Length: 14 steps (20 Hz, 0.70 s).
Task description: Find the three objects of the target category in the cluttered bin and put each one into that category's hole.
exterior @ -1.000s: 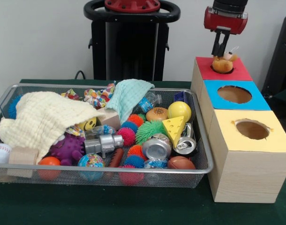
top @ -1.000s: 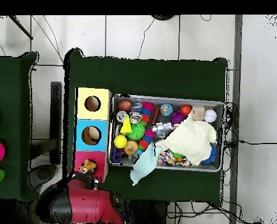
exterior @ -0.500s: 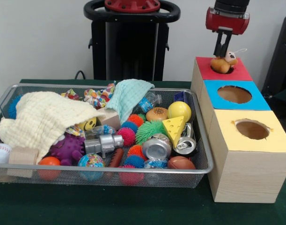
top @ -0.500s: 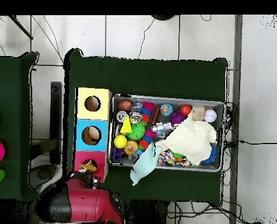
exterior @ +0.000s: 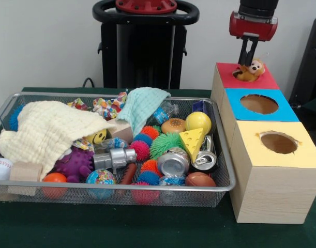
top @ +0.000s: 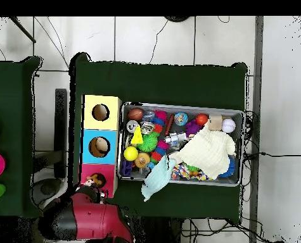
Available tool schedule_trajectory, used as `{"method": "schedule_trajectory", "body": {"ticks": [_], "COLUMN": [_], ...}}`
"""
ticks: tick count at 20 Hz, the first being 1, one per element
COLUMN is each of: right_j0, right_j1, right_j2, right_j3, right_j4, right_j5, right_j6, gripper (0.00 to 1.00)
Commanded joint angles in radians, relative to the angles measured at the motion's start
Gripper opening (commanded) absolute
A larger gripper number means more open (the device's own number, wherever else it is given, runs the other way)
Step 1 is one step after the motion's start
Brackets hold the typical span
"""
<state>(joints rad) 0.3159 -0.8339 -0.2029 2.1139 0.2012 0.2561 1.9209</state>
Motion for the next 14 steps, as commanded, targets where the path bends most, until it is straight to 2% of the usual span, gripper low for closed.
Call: {"method": "schedule_trajectory", "body": {"ticks": [1, 9, 14], "right_j0": [-0.012, -0.064, -0.078], "right_j1": [0.062, 0.098, 0.135], "right_j2": [0.08, 0.134, 0.137], "right_j3": [0.005, 0.004, -0.01], "right_j4": [0.057, 0.051, 0.022], "right_j5": [-0.083, -0.174, -0.286], "right_j6": [0.233, 0.217, 0.22], "gripper": [0.0, 0.0, 0.0]}}
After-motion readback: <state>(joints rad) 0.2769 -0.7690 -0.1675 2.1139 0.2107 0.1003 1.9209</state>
